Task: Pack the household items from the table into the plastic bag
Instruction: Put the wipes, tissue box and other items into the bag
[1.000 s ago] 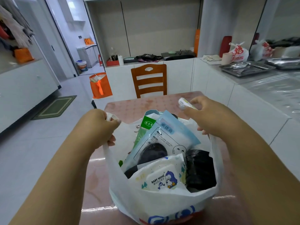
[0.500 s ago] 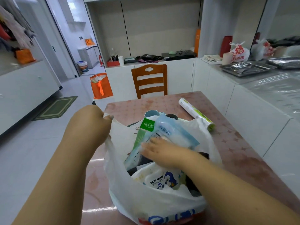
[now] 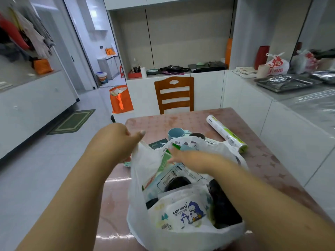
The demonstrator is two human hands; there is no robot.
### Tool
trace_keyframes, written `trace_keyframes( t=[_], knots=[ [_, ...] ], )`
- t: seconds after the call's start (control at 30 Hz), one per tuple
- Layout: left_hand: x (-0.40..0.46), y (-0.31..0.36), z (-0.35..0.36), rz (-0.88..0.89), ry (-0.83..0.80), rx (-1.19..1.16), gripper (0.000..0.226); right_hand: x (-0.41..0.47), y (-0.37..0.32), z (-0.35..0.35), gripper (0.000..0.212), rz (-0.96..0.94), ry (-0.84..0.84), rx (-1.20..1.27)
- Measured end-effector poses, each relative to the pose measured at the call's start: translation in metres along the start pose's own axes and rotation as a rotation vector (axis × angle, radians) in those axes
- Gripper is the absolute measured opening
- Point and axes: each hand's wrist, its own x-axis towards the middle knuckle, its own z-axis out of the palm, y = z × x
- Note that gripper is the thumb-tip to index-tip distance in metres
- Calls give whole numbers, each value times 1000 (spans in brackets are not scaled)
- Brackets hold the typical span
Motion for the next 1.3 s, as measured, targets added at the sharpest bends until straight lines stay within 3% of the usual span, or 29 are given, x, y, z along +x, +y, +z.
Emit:
trace_keyframes(
  t=[0.13,0.3,0.57,0.67,0.87,1.0,1.07,1.17,1.23,1.3],
  knots=[
    [20,11,-12,19,25,67,67,-31,-35,-56,104,-204,92,70],
    [63,32,-2,74,-87,46,61,-23,-48,-123,73,-298,335,195],
    [157,39,79,159,-414,-67,38,86,-3,-148,65,-17,255,84],
    [190,32,127,203,-521,-51,26,128,29,-139,63,38,249,-62],
    [231,17,208,343,-516,94,47,181,86,-112,75,149,210,-353],
    [241,14,243,345,-600,79,49,200,110,-95,70,141,244,-354],
    [243,13,252,349,-577,46,50,202,115,-94,76,125,272,-319],
    [246,6,257,319,-357,-26,66,200,122,-99,88,189,285,-313],
    [247,-4,255,269,-223,106,81,197,126,-103,88,288,274,-384],
    [247,-18,254,190,-278,300,92,192,127,-102,93,430,225,-527]
  ],
)
